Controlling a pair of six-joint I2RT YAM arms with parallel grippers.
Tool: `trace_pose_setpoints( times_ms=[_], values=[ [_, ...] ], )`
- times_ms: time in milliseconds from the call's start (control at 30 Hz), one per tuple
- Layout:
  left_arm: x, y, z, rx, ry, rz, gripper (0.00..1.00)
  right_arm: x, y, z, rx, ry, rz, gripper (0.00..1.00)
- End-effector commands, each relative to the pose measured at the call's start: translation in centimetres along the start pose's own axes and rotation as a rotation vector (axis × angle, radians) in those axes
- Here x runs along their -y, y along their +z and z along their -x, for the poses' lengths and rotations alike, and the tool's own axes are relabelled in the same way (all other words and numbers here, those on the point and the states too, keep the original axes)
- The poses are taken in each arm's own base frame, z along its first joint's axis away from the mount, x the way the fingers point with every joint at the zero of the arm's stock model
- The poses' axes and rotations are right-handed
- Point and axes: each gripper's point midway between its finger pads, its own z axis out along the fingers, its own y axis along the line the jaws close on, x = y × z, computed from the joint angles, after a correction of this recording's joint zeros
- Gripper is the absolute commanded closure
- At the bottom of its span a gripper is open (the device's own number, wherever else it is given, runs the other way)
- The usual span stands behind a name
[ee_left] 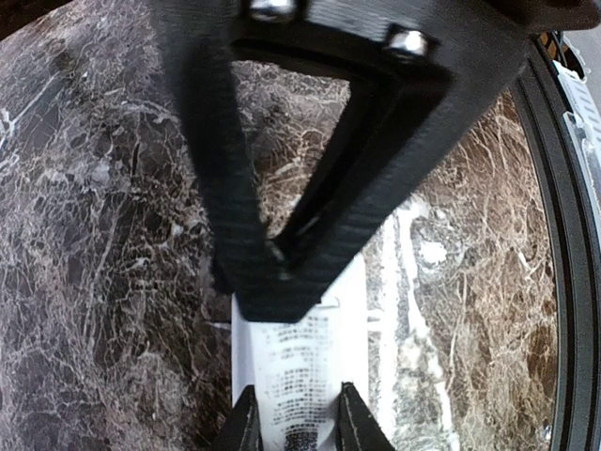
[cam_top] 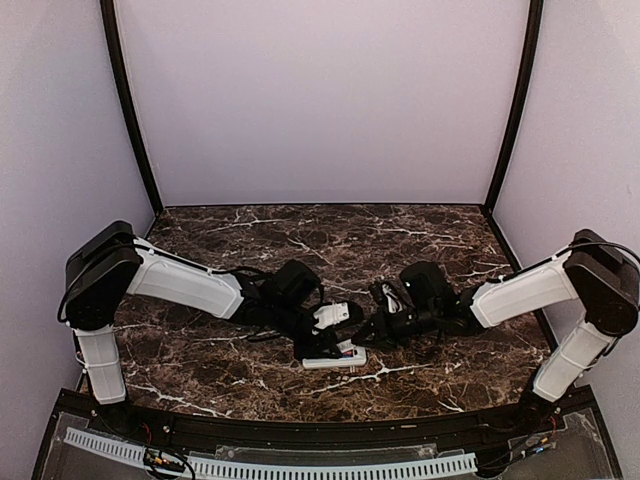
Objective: Load the batteries into the remote control
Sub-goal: Pass from the left arm to the right
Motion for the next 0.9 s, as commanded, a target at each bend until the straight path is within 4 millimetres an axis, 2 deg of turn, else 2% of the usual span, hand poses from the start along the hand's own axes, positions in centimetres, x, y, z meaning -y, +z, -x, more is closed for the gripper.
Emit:
trace_pose_setpoints(
  times_ms=[0, 333, 667, 867],
  values=[
    [1.6, -0.6, -3.2, -0.143, -0.011, -0.056, 0.9, 0.3, 0.0, -3.1, -0.119, -0.003, -0.017, 0.9],
    [1.7, -0.5, -2.7, -0.151, -0.02, -0.072, 0.9, 0.2, -0.2, -3.2, -0.118, -0.001, -0.008, 0.89],
    [1.6, -1.0, -0.7, -0.105, 0.011, -0.073, 0.9, -1.3, -1.7, -2.0, -0.067, -0.011, 0.072, 0.65],
    [2.0, -1.5, 1.5, -0.025, 0.064, -0.062, 0.9, -1.1, -0.9, -1.9, -0.084, 0.007, 0.095, 0.63]
  ],
)
